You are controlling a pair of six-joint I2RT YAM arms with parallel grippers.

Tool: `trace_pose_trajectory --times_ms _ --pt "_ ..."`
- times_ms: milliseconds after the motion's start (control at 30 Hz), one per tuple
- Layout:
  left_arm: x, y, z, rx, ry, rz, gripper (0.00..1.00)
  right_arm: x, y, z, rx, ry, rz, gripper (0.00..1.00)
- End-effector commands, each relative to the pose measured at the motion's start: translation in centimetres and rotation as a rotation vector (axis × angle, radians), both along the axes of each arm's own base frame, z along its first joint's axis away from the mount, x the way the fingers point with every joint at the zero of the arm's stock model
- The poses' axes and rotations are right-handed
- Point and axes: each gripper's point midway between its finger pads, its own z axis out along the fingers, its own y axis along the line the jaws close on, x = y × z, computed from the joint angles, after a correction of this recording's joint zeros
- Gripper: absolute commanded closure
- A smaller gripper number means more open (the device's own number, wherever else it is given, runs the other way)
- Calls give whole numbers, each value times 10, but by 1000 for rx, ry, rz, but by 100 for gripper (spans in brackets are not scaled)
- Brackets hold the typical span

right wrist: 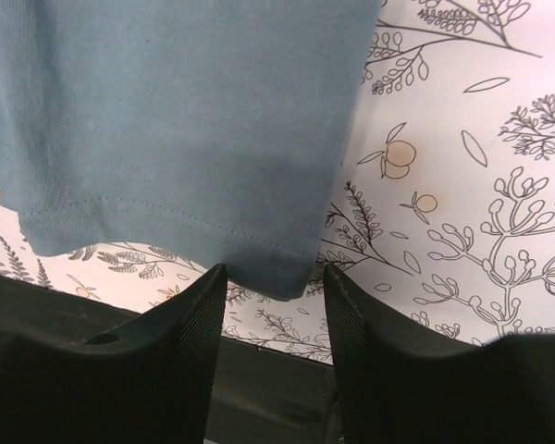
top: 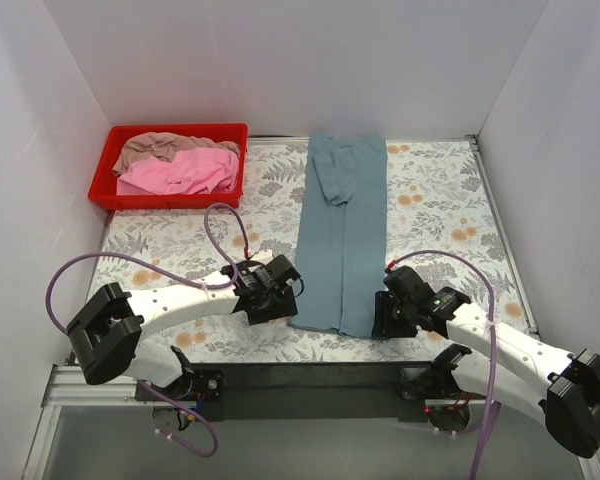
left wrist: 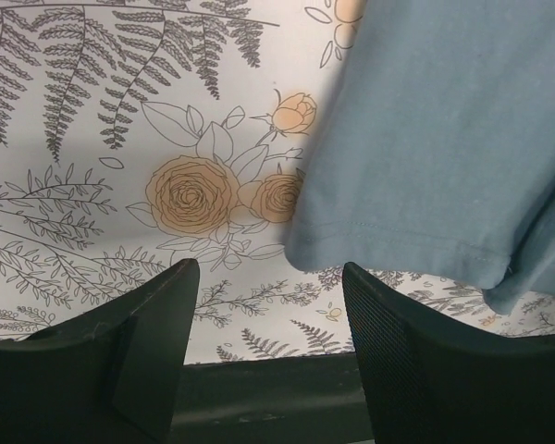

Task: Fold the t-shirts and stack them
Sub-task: Fold the tshirt

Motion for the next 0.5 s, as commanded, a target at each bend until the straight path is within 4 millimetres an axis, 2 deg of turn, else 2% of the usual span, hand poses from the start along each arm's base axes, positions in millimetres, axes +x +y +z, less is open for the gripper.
trace_pose_trajectory --times_ms 0,367,467 --pt "7 -8 14 -23 -33 11 38 10 -2 5 -34 -29 -35 47" --pt "12 -14 13 6 -30 -8 38 18 2 18 -56 -47 -39 48" --pt "12 -15 11 18 -26 -12 38 15 -1 11 -90 -27 -29 49"
